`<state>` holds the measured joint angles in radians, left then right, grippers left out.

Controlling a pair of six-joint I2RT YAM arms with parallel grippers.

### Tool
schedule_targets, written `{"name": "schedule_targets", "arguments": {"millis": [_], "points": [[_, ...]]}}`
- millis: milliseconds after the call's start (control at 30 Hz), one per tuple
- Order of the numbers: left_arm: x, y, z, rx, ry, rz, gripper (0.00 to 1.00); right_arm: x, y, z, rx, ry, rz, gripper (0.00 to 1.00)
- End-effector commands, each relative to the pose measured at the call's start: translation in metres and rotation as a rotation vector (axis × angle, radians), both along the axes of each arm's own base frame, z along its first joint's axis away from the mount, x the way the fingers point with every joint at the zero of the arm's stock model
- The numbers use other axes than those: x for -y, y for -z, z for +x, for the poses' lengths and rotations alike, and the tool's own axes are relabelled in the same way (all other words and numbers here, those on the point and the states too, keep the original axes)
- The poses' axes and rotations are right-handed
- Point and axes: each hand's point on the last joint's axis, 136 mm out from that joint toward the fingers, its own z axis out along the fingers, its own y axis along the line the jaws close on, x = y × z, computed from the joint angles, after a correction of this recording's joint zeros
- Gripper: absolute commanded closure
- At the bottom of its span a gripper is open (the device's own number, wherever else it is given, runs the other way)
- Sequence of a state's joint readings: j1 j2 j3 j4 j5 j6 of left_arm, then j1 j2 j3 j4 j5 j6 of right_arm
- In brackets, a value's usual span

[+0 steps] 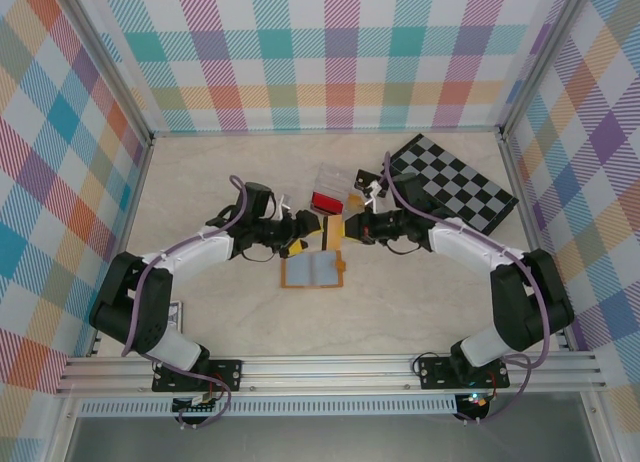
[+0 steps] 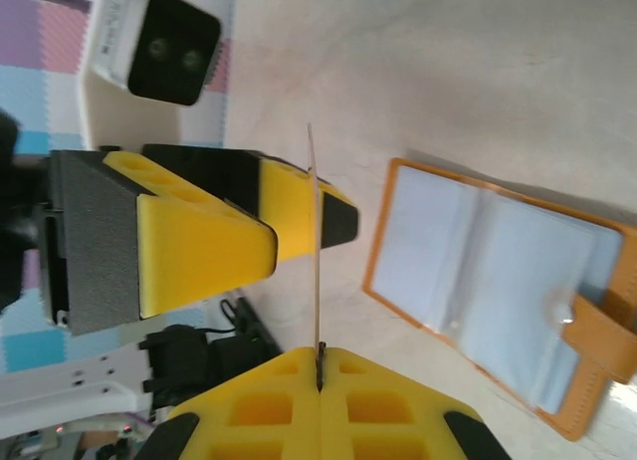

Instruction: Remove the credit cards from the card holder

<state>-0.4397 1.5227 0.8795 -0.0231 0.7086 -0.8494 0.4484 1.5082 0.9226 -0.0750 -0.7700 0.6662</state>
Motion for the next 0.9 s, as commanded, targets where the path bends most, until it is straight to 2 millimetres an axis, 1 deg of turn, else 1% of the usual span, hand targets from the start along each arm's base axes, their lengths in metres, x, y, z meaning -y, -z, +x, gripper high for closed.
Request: {"name": "schedule_targets", "arguments": {"millis": [0,67,100,233,300,400,533,567,633,733,867], "points": [[0.012,-0.041,0.003,0.081,0.059,-0.162,0.22,-0.007,-0.036,-0.01,0.038,-0.102,0.144,1.0],[0.015,-0.052,0.003,0.102,0.073,-0.2,0.25,-0.007,-0.043,-0.009,0.037,-0.111,0.17,1.0],[0.017,-0.056,0.004,0.109,0.076,-0.218,0.28,-0.006,-0.046,-0.008,0.04,-0.113,0.181,1.0],[0.02,-0.07,0.006,0.145,0.08,-0.272,0.49,-0.006,-0.056,-0.006,0.044,-0.118,0.205,1.0],[0.021,-0.077,0.006,0.166,0.08,-0.295,0.61,-0.006,-0.059,-0.004,0.047,-0.114,0.215,1.0],[0.022,-0.085,0.006,0.179,0.079,-0.324,0.74,-0.006,-0.063,-0.001,0.051,-0.11,0.223,1.0],[0.021,-0.089,0.008,0.189,0.068,-0.326,0.91,-0.007,-0.068,0.001,0.038,-0.104,0.239,1.0],[0.021,-0.09,0.008,0.189,0.066,-0.326,0.93,-0.008,-0.07,0.002,0.038,-0.102,0.247,0.99],[0.021,-0.091,0.008,0.192,0.062,-0.326,0.96,-0.009,-0.073,0.004,0.028,-0.089,0.258,0.92],[0.021,-0.095,0.01,0.197,0.051,-0.332,0.98,-0.016,-0.075,0.005,0.008,-0.093,0.271,0.84],[0.023,-0.1,0.01,0.208,0.048,-0.335,0.98,-0.026,-0.077,0.007,-0.005,-0.092,0.284,0.82]]}}
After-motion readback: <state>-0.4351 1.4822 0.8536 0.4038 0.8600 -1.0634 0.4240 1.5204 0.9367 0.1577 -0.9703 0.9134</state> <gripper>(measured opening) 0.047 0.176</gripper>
